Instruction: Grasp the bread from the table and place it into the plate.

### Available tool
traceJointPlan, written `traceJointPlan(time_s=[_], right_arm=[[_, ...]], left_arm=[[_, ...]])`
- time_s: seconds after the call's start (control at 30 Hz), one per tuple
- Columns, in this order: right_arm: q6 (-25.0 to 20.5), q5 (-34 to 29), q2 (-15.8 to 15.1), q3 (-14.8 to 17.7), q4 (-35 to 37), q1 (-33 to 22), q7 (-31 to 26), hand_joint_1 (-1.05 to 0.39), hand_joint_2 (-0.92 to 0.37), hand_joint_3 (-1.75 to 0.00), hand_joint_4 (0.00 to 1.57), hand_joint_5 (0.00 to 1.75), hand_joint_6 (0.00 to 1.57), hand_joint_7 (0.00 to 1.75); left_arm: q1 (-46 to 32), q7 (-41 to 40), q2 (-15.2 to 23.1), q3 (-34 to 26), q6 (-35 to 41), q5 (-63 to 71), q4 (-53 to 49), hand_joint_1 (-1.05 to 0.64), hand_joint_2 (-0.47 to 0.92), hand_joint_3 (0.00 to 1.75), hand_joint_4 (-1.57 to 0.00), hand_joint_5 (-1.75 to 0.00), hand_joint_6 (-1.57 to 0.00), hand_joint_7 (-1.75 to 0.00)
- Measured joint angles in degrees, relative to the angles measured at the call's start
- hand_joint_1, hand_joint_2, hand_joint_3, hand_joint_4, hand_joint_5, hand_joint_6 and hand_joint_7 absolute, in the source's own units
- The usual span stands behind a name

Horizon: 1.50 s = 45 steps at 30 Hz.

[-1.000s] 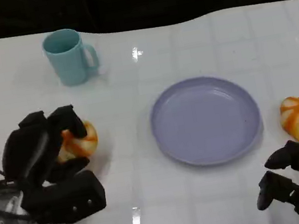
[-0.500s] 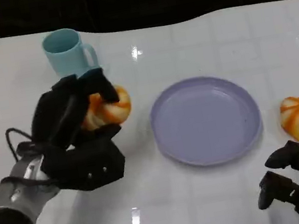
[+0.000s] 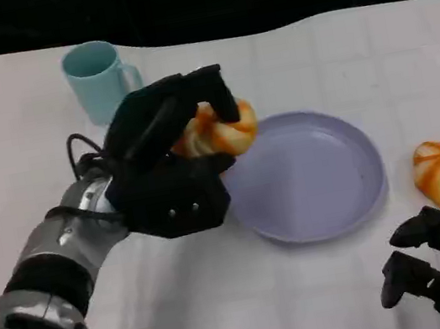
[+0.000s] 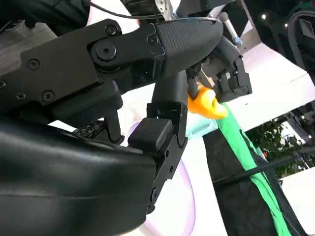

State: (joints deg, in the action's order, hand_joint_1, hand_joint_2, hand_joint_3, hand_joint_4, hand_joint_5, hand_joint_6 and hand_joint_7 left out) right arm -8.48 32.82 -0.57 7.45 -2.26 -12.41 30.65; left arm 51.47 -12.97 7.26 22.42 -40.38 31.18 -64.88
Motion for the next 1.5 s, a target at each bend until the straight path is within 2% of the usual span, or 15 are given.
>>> traceJointPlan(time_s=[0.27, 0.6, 0.7, 0.77, 0.8, 0.83, 0.87, 0.9, 0.93, 0.97, 1.03, 1.1, 1.2, 1.37, 1.5], right_arm=[[0.0, 0.1, 0.0, 0.0, 0.0, 0.0, 0.0, -0.51, -0.92, -0.24, 0.71, 1.54, 0.82, 0.95], [0.4, 0.2, 0.2, 0.0, 0.0, -0.1, 0.3, -0.51, -0.92, -0.23, 0.73, 1.51, 0.82, 0.94], [0.4, 0.2, 0.2, 0.0, 0.0, -0.1, 0.6, -0.52, -0.92, -0.23, 0.74, 1.5, 0.82, 0.93], [0.4, 0.2, 0.2, 0.0, -0.1, -0.2, 0.6, -0.52, -0.92, -0.22, 0.74, 1.49, 0.83, 0.94], [0.4, 0.2, 0.2, 0.0, -0.1, -0.2, 0.6, -0.52, -0.92, -0.22, 0.74, 1.49, 0.83, 0.94], [0.4, 0.2, 0.2, 0.0, -0.2, -0.3, 0.6, -0.52, -0.92, -0.22, 0.74, 1.49, 0.83, 0.94], [0.4, 0.2, 0.2, 0.0, -0.2, -0.3, 0.6, -0.52, -0.92, -0.22, 0.74, 1.49, 0.83, 0.93], [0.4, 0.2, 0.2, 0.0, -0.3, -0.3, 0.6, -0.52, -0.92, -0.22, 0.74, 1.49, 0.83, 0.93], [0.4, 0.2, 0.2, -0.1, -0.3, -0.3, 0.7, -0.52, -0.92, -0.23, 0.74, 1.49, 0.83, 0.93], [0.4, 0.2, 0.2, -0.1, -0.3, -0.3, 0.7, -0.52, -0.92, -0.23, 0.75, 1.49, 0.83, 0.93], [0.4, 0.2, 0.2, -0.1, -0.4, -0.3, 0.7, -0.52, -0.92, -0.24, 0.75, 1.49, 0.83, 0.92], [0.4, 0.2, 0.2, -0.1, -0.4, -0.3, 0.9, -0.52, -0.92, -0.24, 0.75, 1.49, 0.84, 0.93], [0.4, 0.2, 0.2, -0.1, -0.4, -0.3, 1.1, -0.52, -0.92, -0.24, 0.75, 1.49, 0.84, 0.93], [0.4, 0.2, 0.2, -0.1, -0.4, -0.3, 1.1, -0.52, -0.92, -0.24, 0.75, 1.48, 0.83, 0.92], [0.4, 0.2, 0.2, -0.1, -0.6, -0.3, 1.1, -0.51, -0.92, -0.23, 0.75, 1.49, 0.83, 0.93]], left_arm=[[3.4, 0.8, -4.0, 3.0, -0.4, 2.3, -1.7, -0.24, 0.47, 1.32, -0.92, -1.75, -0.75, -1.75], [5.1, 0.7, -7.5, 6.4, 1.0, 5.3, -3.7, -0.18, 0.46, 1.33, -0.95, -1.75, -0.77, -1.75], [6.0, 0.7, -7.9, 7.9, 2.4, 7.0, -4.1, -0.17, 0.45, 1.29, -0.93, -1.75, -0.75, -1.75], [6.7, 0.7, -8.2, 8.8, 3.8, 7.9, -4.2, -0.17, 0.49, 1.19, -0.9, -1.75, -0.72, -1.75], [6.9, 0.6, -8.4, 9.0, 4.3, 8.4, -4.2, -0.18, 0.51, 1.14, -0.85, -1.69, -0.72, -1.63], [7.1, 0.7, -8.6, 9.2, 4.8, 8.6, -4.2, -0.21, 0.57, 1.01, -0.79, -1.5, -0.71, -1.39], [7.2, 0.8, -8.8, 9.3, 5.5, 8.6, -4.3, -0.22, 0.62, 0.9, -0.76, -1.39, -0.69, -1.25], [7.4, 1.3, -9.0, 9.4, 6.0, 8.5, -4.4, -0.23, 0.65, 0.84, -0.74, -1.33, -0.68, -1.17], [7.7, 2.1, -9.0, 9.5, 6.4, 8.5, -4.4, -0.27, 0.71, 0.68, -0.68, -1.27, -0.62, -0.98], [7.9, 3.0, -9.0, 9.6, 6.9, 8.5, -4.5, -0.32, 0.83, 0.43, -0.57, -1.19, -0.54, -0.74], [8.4, 4.7, -9.0, 10.0, 7.7, 8.6, -4.6, -0.41, 0.9, 0.26, -0.38, -1.0, -0.42, -0.51], [8.5, 6.6, -9.0, 10.4, 8.3, 8.6, -4.7, -0.48, 0.92, 0.24, -0.25, -0.84, -0.33, -0.4], [8.6, 10.4, -9.0, 10.6, 9.3, 8.5, -4.7, -0.67, 0.92, 0.35, -0.03, -0.64, -0.17, -0.29], [8.7, 15.0, -9.0, 11.3, 11.8, 8.6, -4.7, -0.96, 0.92, 0.64, 0.0, -0.18, -0.01, -0.17], [9.4, 17.7, -8.9, 12.5, 13.4, 9.2, -4.7, -1.04, 0.92, 0.73, 0.0, -0.02, 0.0, -0.06]])
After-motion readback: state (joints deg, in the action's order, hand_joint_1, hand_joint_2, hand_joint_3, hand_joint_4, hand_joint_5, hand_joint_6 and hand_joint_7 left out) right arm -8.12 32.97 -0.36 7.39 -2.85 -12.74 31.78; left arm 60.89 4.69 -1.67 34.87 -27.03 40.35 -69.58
